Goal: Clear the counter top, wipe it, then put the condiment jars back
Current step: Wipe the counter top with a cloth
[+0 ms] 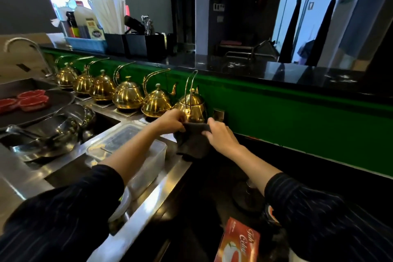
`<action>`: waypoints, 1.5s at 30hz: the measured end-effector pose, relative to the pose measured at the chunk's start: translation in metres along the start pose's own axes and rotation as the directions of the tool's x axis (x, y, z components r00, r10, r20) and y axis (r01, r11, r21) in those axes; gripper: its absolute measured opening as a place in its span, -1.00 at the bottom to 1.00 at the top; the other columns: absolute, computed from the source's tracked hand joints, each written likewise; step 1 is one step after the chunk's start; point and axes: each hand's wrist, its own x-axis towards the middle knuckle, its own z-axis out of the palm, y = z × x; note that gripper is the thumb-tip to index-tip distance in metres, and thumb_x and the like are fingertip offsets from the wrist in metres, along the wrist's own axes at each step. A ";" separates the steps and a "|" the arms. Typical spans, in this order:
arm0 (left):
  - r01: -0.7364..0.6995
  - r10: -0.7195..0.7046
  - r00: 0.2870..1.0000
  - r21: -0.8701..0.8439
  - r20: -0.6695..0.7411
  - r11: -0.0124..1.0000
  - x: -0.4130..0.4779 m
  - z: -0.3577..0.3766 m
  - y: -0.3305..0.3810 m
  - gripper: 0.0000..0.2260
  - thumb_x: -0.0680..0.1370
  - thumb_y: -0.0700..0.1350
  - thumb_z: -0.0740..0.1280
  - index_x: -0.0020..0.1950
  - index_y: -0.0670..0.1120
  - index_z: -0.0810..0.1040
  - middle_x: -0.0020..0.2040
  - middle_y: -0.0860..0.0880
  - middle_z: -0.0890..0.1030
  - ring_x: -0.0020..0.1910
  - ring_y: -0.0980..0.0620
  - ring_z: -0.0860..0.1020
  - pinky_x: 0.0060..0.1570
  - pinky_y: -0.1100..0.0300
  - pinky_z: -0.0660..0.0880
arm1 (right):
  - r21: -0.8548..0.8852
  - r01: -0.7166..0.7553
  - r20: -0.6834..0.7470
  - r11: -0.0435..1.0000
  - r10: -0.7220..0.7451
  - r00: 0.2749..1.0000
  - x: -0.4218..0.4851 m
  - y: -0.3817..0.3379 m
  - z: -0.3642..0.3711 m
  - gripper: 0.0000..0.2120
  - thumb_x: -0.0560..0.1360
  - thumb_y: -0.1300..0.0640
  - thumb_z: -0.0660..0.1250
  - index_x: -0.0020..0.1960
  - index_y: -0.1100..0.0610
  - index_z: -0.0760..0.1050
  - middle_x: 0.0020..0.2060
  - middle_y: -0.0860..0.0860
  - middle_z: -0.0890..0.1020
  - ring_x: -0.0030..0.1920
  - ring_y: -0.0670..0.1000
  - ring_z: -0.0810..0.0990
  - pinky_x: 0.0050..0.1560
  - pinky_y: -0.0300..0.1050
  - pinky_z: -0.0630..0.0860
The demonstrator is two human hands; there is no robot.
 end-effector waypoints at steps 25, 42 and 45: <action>-0.011 -0.313 0.493 -0.366 -0.812 0.931 0.208 -0.194 0.026 -0.79 0.50 -0.19 0.28 0.05 -0.25 0.61 0.00 -0.23 0.64 0.03 -0.19 0.60 0.04 0.12 0.53 | 0.345 0.057 -0.129 0.937 -0.013 0.992 0.305 -0.065 -0.076 -0.80 0.47 0.19 0.42 0.06 0.26 0.57 -0.12 0.09 0.57 -0.09 0.03 0.52 -0.14 -0.14 0.41; 0.236 -0.155 0.954 0.327 -0.255 0.915 0.338 -0.164 -0.080 -0.23 0.59 0.24 0.08 0.55 -0.20 -0.21 0.57 -0.19 -0.07 0.55 -0.16 -0.02 0.48 -0.11 -0.02 | -0.139 0.045 0.064 0.989 -0.036 0.997 0.345 0.019 -0.023 -0.60 0.60 -0.14 0.16 0.19 0.17 0.49 0.09 0.09 0.54 0.14 0.09 0.48 0.07 0.02 0.46; 0.206 -0.151 0.976 0.432 -0.160 0.878 0.333 -0.171 -0.085 -0.38 0.62 0.22 -0.01 0.58 -0.08 -0.03 0.58 -0.11 -0.01 0.55 -0.12 -0.03 0.47 -0.18 -0.08 | -0.153 0.074 0.094 0.985 -0.060 0.994 0.338 0.018 -0.025 -0.61 0.62 -0.13 0.11 0.07 0.15 0.55 -0.02 0.08 0.61 0.05 0.10 0.55 -0.01 -0.03 0.40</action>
